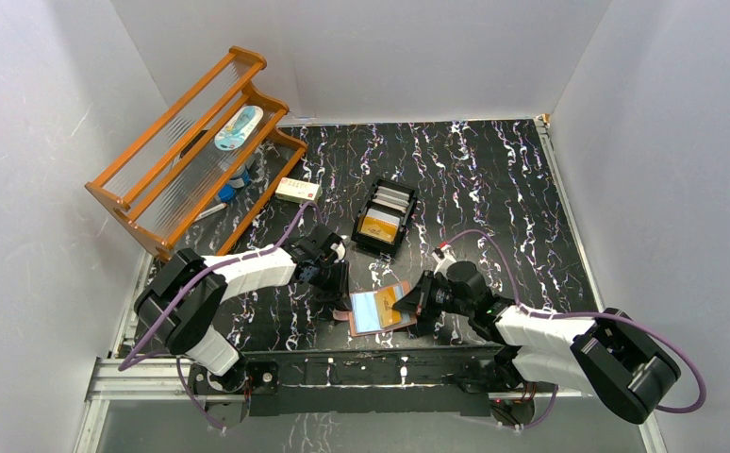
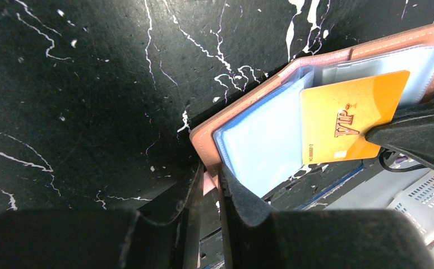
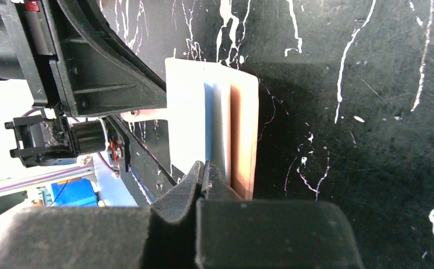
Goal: Put the credit cards into the card holder
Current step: Insert the credit card into the card holder.
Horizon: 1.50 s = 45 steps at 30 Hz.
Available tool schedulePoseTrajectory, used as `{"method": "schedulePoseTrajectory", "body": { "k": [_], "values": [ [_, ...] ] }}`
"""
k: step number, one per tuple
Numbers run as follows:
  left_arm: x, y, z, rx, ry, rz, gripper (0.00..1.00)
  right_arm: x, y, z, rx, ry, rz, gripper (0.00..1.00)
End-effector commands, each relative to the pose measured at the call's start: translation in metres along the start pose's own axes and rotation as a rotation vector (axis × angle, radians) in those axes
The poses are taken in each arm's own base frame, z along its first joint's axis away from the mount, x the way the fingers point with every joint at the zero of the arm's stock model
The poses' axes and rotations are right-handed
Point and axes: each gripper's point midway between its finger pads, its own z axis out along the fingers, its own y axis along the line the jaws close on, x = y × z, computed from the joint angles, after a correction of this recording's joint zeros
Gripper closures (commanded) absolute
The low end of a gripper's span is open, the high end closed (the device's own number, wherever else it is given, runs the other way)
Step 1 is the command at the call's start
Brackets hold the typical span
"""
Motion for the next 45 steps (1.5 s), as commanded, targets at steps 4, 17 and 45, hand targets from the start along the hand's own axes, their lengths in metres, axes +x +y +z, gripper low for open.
{"method": "schedulePoseTrajectory", "body": {
  "k": [4,17,45],
  "values": [
    [0.012,0.021,0.012,-0.091,0.043,0.004,0.84,-0.005,0.011,0.001,-0.061,-0.019,-0.014,1.0],
    [0.016,0.021,0.013,-0.094,0.052,0.001,0.84,-0.008,0.002,0.007,-0.001,-0.019,-0.015,1.0],
    [0.021,0.025,0.02,-0.119,0.084,0.034,0.84,-0.016,-0.005,0.011,0.049,0.084,-0.279,1.0]
  ]
}}
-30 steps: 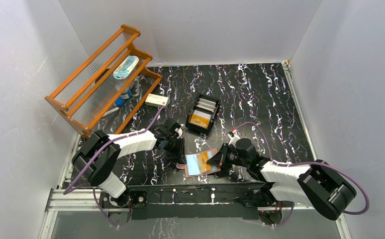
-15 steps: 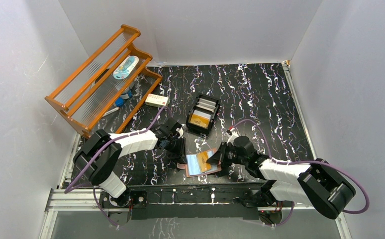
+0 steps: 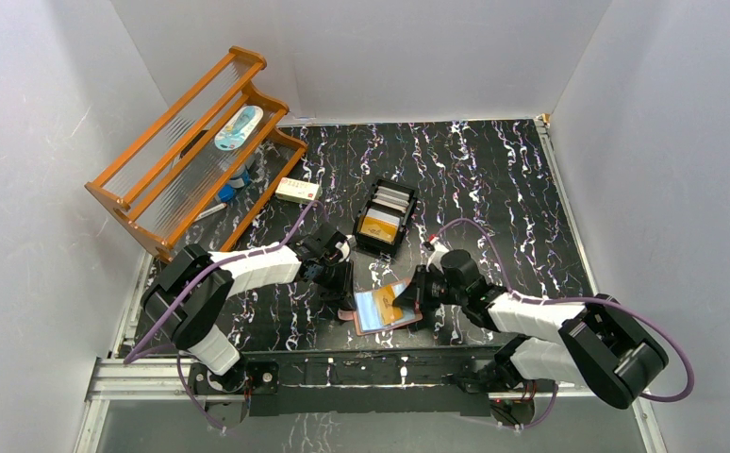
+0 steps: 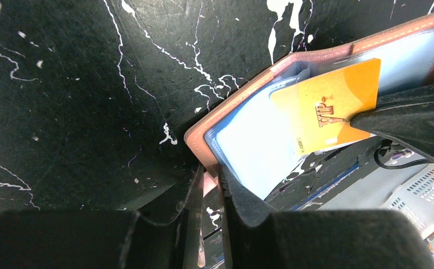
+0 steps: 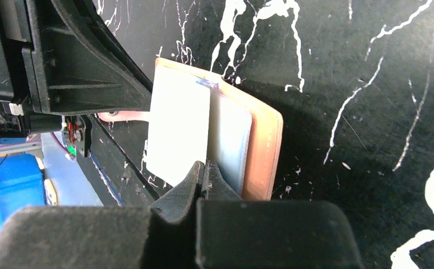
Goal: Put the credit cards into the card holder
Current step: Insert the credit card into the card holder.
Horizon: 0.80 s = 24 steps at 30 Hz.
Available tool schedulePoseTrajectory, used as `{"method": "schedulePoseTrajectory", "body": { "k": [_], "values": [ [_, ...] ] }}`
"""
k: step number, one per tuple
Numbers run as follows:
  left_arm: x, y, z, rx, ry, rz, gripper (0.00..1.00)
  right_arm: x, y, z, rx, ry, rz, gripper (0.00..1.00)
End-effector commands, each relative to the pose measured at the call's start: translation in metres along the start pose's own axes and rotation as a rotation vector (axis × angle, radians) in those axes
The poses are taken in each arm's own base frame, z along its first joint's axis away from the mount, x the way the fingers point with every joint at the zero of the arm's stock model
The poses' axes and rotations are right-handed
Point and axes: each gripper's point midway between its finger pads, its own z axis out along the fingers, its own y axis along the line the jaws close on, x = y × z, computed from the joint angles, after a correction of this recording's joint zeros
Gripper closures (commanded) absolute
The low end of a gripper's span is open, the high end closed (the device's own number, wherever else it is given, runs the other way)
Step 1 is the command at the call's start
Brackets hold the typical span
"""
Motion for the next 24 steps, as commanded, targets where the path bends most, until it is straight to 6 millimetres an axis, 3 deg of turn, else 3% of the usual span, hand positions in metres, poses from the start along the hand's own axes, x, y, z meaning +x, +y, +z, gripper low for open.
{"method": "schedulePoseTrajectory", "body": {
  "k": [1,8,9,12,24],
  "values": [
    [0.024,0.035,0.015,-0.139,0.064,0.016,0.84,-0.008,0.001,0.002,0.007,0.014,-0.096,1.0],
    [0.026,0.039,0.015,-0.152,0.064,0.012,0.84,-0.004,-0.007,0.003,0.027,0.058,-0.109,1.0],
    [0.025,0.039,0.015,-0.154,0.064,0.013,0.84,-0.016,0.002,0.004,0.014,0.036,-0.123,1.0],
    [0.025,0.04,0.017,-0.16,0.07,0.014,0.84,-0.023,0.002,0.003,0.023,0.022,-0.128,1.0],
    [0.025,0.044,0.021,-0.183,0.082,0.013,0.84,-0.03,-0.004,-0.002,0.038,-0.008,-0.124,1.0]
  ]
}}
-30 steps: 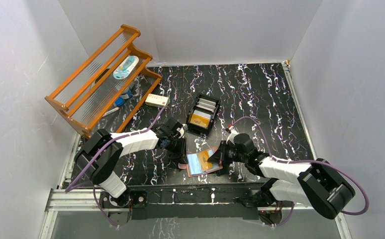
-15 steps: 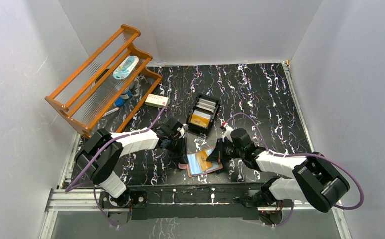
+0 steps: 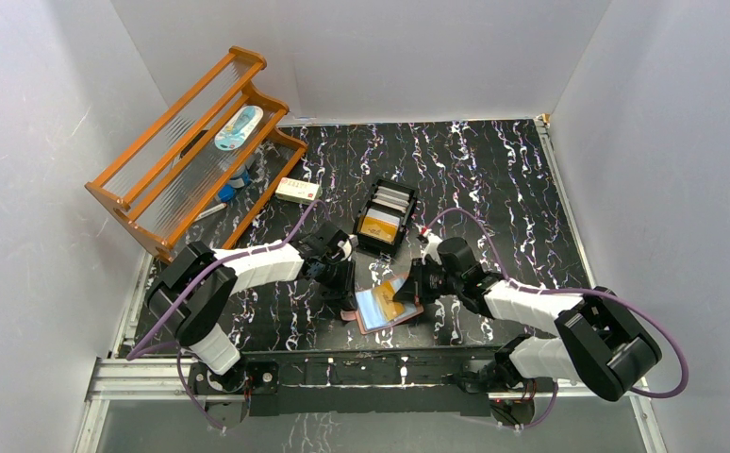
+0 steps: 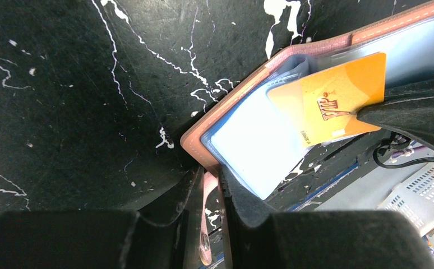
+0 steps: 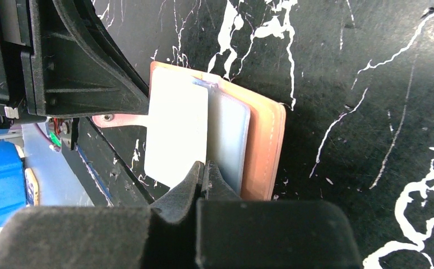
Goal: Put the credit cards into the card holder
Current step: Insert the credit card into the card holder.
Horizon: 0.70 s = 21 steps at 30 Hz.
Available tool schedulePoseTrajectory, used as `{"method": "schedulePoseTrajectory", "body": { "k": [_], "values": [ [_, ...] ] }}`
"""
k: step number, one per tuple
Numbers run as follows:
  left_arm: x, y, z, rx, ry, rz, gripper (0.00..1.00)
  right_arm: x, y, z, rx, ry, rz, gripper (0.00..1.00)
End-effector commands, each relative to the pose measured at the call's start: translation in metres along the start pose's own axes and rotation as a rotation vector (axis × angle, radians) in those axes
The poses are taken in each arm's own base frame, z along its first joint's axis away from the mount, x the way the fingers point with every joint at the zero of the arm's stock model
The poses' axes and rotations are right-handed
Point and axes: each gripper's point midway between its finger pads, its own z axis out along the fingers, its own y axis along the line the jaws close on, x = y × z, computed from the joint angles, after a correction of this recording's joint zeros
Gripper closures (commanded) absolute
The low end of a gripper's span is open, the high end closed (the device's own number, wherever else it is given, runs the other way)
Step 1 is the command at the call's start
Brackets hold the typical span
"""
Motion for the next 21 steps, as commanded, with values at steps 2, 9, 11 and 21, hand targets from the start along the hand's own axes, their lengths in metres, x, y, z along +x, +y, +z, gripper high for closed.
{"method": "schedulePoseTrajectory", "body": {
  "k": [2,9,11,21],
  "values": [
    [0.0254,0.0456,0.019,-0.181,0.06,0.009,0.84,-0.0176,-0.0034,-0.0043,0.027,-0.056,-0.038,1.0],
    [0.0236,0.0441,0.0178,-0.177,0.052,0.008,0.84,-0.0183,-0.0041,-0.0062,0.02,-0.07,-0.028,1.0],
    [0.024,0.0447,0.0177,-0.18,0.052,0.01,0.84,-0.0191,-0.0028,-0.0061,0.015,-0.072,-0.028,1.0],
    [0.0243,0.0463,0.0179,-0.186,0.052,0.018,0.84,-0.0195,-0.0083,-0.0103,0.026,-0.049,-0.041,1.0]
  ]
}}
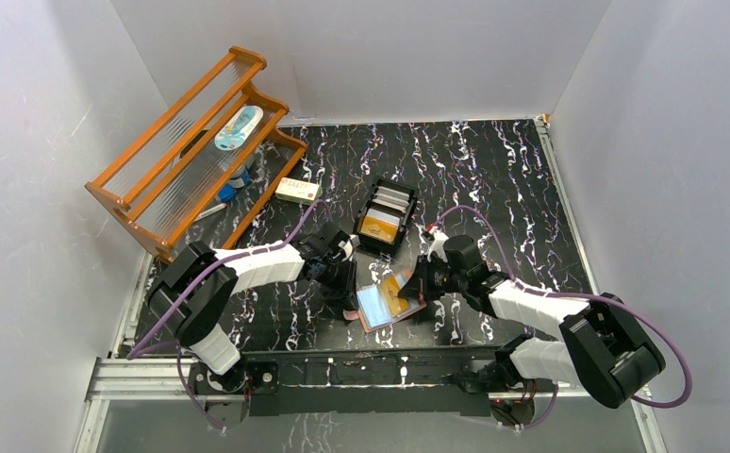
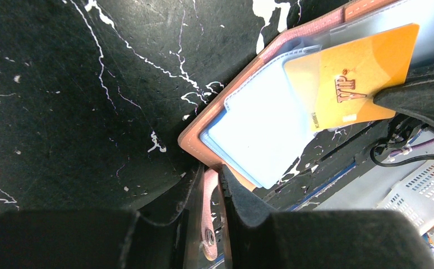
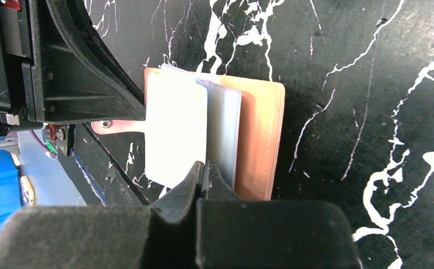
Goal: Put the credit cards into the card holder
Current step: Insert the credit card into the card holder.
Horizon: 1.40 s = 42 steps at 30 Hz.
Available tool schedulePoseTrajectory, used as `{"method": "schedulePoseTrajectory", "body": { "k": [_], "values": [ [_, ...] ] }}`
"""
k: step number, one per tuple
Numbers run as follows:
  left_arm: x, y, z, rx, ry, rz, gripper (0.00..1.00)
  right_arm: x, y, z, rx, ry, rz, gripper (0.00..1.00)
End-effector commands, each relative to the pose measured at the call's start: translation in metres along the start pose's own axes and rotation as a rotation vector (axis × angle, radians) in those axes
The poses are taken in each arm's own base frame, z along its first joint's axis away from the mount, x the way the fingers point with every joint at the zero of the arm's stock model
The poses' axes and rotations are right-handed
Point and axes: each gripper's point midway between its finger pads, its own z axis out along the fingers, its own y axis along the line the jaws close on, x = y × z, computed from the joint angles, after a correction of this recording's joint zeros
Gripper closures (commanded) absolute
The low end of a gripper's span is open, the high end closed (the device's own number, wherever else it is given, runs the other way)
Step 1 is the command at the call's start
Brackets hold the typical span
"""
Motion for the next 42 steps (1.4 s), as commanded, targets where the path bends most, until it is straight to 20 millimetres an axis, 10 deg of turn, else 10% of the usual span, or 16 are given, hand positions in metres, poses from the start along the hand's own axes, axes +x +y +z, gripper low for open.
{"method": "schedulePoseTrajectory", "body": {
  "k": [1,42],
  "values": [
    [0.025,0.049,0.016,-0.196,0.057,0.01,0.84,-0.01,-0.001,-0.002,0.0,-0.014,-0.041,1.0],
    [0.027,0.039,0.021,-0.182,0.056,-0.005,0.84,0.009,-0.006,0.002,-0.001,-0.049,0.179,0.93]
  ]
}}
